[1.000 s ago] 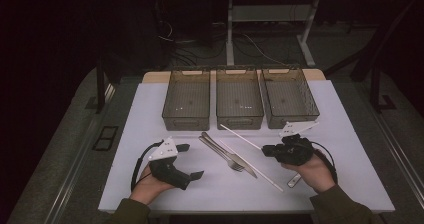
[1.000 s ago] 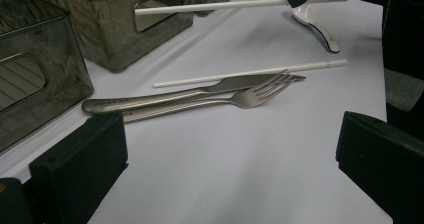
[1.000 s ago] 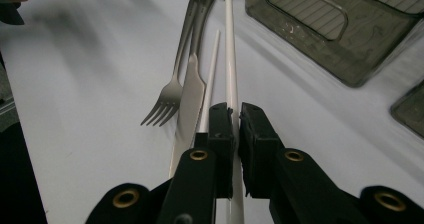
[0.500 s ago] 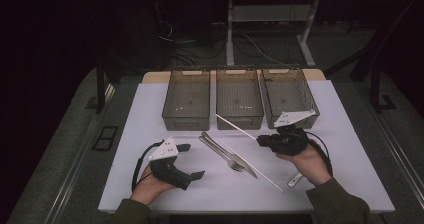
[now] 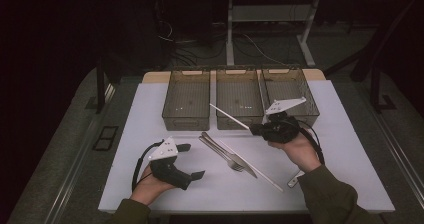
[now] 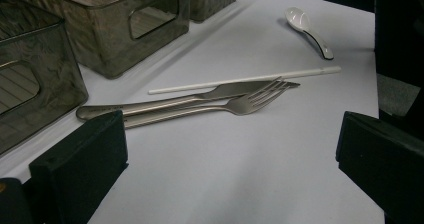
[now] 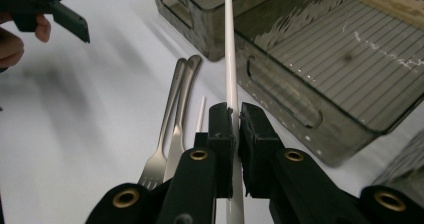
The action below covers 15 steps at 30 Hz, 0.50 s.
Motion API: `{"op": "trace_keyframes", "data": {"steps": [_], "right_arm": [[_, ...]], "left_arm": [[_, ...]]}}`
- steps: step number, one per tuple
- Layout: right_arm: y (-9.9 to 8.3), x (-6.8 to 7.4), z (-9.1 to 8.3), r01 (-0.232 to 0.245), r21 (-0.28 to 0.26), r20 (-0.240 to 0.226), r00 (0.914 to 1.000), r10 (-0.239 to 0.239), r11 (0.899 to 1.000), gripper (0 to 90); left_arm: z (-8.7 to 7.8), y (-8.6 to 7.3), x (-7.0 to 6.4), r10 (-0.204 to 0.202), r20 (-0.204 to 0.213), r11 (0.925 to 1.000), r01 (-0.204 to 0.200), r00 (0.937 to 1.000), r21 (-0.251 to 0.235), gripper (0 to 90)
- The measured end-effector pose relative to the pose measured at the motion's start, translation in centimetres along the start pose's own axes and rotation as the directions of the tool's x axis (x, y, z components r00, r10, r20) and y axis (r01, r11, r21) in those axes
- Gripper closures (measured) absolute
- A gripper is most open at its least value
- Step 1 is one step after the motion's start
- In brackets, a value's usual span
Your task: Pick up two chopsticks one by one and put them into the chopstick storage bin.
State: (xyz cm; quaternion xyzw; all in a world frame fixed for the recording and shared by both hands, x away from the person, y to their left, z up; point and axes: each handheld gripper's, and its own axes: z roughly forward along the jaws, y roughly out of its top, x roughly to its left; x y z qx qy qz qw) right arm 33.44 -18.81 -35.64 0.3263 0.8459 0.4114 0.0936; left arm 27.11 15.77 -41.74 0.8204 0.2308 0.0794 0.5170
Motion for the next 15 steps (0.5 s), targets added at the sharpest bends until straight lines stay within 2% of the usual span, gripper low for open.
{"op": "trace_keyframes", "data": {"steps": [15], "right_arm": [[4.2, -0.3, 2.2, -0.019, 0.008, 0.021, 0.9996, 0.019, 1.0, 84.1]], "left_arm": [[0.0, 0.0, 0.0, -0.002, 0.002, 1.0, 0.002, 1.0, -0.006, 0.0]]}}
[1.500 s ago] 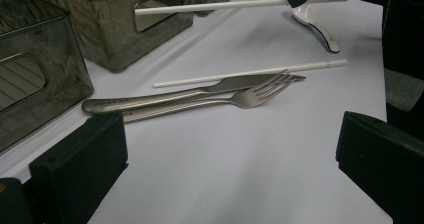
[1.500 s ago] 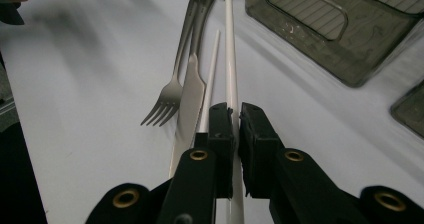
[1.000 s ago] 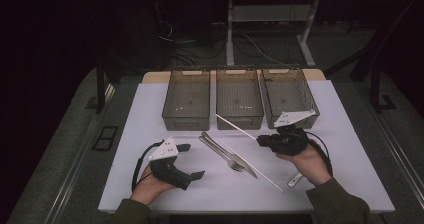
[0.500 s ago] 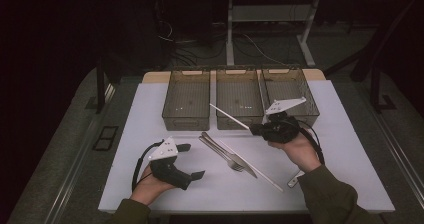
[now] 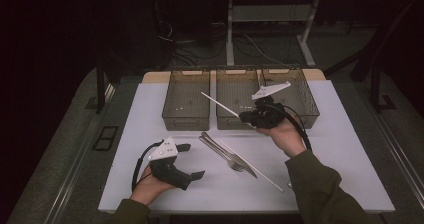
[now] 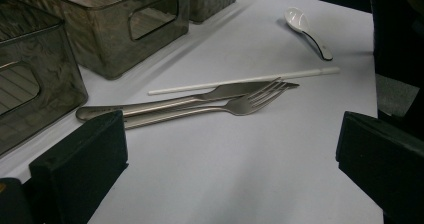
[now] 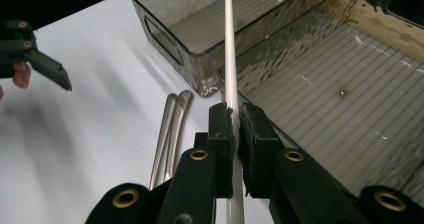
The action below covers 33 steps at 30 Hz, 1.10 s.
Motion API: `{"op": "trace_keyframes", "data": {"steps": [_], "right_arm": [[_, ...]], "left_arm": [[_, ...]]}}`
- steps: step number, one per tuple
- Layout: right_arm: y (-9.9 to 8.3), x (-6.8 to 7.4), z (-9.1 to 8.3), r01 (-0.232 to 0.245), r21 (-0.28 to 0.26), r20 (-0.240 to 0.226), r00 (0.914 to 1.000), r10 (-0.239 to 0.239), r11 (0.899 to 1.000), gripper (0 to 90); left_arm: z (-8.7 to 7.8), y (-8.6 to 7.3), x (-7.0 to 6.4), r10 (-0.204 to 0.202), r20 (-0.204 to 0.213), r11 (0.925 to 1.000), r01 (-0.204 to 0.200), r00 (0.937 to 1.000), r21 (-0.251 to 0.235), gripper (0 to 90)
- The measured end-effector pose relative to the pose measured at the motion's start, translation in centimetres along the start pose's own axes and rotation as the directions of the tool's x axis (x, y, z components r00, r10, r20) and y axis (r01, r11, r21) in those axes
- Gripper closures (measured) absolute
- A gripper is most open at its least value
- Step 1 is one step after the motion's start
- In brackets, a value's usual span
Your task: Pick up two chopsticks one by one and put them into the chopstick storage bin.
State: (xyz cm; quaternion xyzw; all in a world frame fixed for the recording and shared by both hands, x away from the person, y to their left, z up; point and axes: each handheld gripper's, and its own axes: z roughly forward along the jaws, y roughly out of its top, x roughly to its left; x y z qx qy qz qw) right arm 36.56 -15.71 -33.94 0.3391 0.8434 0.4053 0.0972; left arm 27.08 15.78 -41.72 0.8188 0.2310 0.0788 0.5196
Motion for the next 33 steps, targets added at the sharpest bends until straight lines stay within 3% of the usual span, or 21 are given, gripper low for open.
{"op": "trace_keyframes", "data": {"steps": [17, 33], "right_arm": [[4.1, 0.3, 3.3, -0.007, 0.031, 0.034, 0.9994, 0.006, 1.0, 84.1], [7.6, 0.7, 8.4, -0.018, 0.079, 0.053, 0.9985, 0.014, 0.997, 84.1]], "left_arm": [[0.0, -0.1, 0.2, -0.005, -0.006, 1.0, 0.005, 1.0, -0.003, 0.0], [-0.2, 0.0, 0.2, -0.005, -0.003, 0.9999, 0.005, 1.0, -0.015, 0.0]]}}
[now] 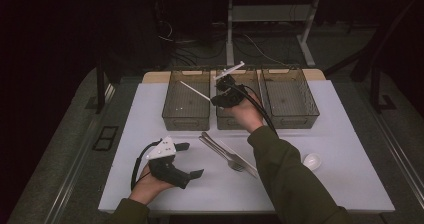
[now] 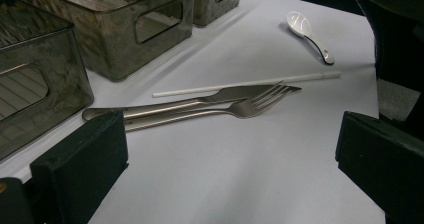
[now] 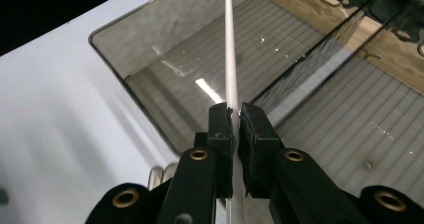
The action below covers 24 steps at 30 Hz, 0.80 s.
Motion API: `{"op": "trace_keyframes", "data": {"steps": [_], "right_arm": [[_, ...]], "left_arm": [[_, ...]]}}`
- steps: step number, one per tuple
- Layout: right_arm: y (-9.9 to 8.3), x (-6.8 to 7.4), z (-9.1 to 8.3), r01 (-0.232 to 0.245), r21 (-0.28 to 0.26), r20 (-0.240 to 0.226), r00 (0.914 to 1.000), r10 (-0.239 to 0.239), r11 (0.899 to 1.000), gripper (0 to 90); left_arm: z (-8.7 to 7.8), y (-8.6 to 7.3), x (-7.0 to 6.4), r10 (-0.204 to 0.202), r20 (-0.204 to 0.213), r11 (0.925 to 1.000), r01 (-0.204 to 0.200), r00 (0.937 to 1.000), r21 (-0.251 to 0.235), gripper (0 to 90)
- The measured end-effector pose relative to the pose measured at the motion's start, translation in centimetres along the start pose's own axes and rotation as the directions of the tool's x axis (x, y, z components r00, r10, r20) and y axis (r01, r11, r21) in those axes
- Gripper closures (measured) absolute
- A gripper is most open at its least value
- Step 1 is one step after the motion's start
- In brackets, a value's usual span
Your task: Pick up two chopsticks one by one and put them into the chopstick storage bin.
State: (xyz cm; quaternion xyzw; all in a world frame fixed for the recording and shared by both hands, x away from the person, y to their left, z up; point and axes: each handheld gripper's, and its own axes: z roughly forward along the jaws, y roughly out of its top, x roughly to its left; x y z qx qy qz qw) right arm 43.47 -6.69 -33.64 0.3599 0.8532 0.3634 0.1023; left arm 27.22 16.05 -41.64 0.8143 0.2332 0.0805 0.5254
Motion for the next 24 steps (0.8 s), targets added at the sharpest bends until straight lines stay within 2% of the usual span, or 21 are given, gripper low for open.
{"op": "trace_keyframes", "data": {"steps": [9, 15, 24], "right_arm": [[1.7, 0.4, 2.5, -0.004, 0.037, 0.011, 0.9999, 0.003, 0.999, 84.1], [2.4, 0.4, 4.2, -0.027, 0.059, 0.019, 0.9995, 0.026, 0.998, 84.0], [4.0, 0.4, 6.4, -0.038, 0.087, 0.042, 0.9985, 0.035, 0.995, 84.0]], "left_arm": [[0.0, 0.1, -0.1, 0.011, 0.0, 0.9999, -0.011, 0.9999, -0.003, 0.0], [0.0, 0.1, 0.0, 0.004, 0.004, 1.0, -0.004, 1.0, -0.009, 0.0], [0.0, 0.2, -0.1, -0.004, 0.013, 0.9998, 0.004, 0.9999, -0.017, 0.0]]}}
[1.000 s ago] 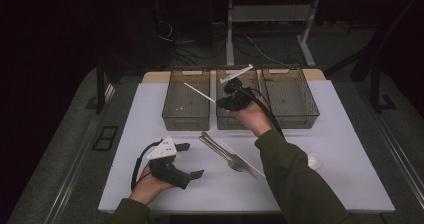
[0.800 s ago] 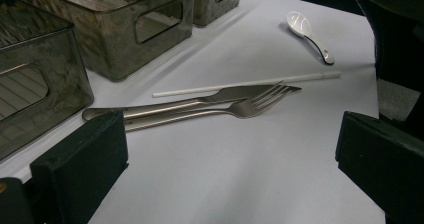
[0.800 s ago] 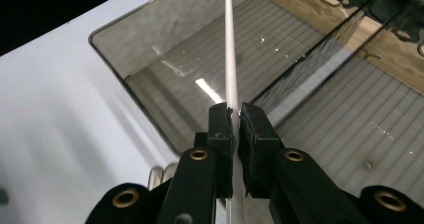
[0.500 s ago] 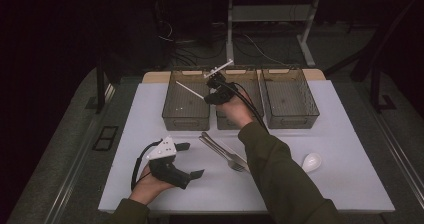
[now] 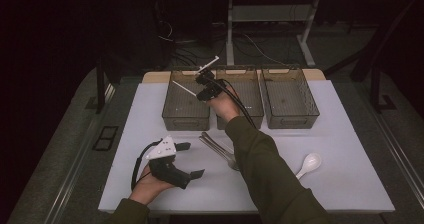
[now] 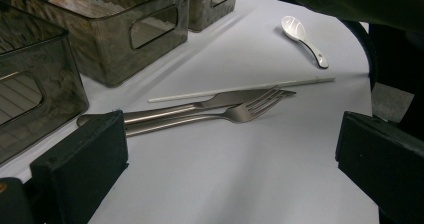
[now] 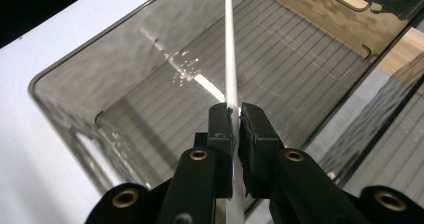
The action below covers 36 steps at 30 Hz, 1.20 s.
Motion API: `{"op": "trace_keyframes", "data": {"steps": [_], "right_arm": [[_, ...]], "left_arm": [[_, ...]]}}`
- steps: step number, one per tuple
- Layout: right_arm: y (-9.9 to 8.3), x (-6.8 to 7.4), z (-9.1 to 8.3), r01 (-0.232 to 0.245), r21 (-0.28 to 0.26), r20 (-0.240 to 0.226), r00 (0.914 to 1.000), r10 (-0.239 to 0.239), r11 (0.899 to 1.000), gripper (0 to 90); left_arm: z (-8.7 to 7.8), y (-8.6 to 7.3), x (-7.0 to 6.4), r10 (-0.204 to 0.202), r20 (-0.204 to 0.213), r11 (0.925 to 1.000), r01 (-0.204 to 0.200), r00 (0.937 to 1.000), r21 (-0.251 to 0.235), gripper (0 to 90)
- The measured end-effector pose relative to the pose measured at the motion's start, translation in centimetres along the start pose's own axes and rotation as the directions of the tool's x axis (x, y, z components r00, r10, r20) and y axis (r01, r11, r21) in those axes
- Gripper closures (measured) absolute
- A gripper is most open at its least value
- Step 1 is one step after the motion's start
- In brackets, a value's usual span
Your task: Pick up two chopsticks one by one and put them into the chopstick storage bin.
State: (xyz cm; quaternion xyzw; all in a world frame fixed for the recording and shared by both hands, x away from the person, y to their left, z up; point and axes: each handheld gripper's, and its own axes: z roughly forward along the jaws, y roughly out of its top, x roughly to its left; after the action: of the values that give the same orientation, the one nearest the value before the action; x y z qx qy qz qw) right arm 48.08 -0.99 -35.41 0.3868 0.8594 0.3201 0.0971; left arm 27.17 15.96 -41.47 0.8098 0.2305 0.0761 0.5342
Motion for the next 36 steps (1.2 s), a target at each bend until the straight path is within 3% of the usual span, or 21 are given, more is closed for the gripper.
{"op": "trace_keyframes", "data": {"steps": [9, 19, 23, 31, 36], "right_arm": [[0.7, 0.3, 1.5, -0.018, 0.021, 0.009, 0.9998, 0.018, 1.0, 83.9], [0.5, 0.5, 2.3, -0.027, 0.017, -0.012, 0.9995, 0.027, 0.999, 83.3], [0.5, 0.4, 2.1, -0.031, 0.014, -0.022, 0.9993, 0.031, 0.999, 79.0], [0.3, 0.1, 0.5, -0.018, -0.018, -0.06, 0.998, 0.017, 1.0, 60.8], [-0.5, -0.3, -1.0, 0.001, -0.067, -0.083, 0.9965, -0.007, 0.998, 50.3]], "left_arm": [[0.0, 0.0, 0.0, 0.002, 0.002, 1.0, -0.002, 1.0, 0.0, 0.0], [-0.1, 0.0, 0.0, 0.004, 0.007, 1.0, -0.004, 1.0, -0.001, 0.0], [-0.1, 0.0, 0.0, 0.003, 0.005, 1.0, -0.003, 1.0, -0.003, 0.0], [-0.1, 0.0, 0.0, 0.004, 0.002, 1.0, -0.004, 1.0, 0.0, 0.0], [-0.2, 0.1, -0.1, 0.014, 0.0, 0.9999, -0.014, 0.9999, -0.001, 0.0]]}}
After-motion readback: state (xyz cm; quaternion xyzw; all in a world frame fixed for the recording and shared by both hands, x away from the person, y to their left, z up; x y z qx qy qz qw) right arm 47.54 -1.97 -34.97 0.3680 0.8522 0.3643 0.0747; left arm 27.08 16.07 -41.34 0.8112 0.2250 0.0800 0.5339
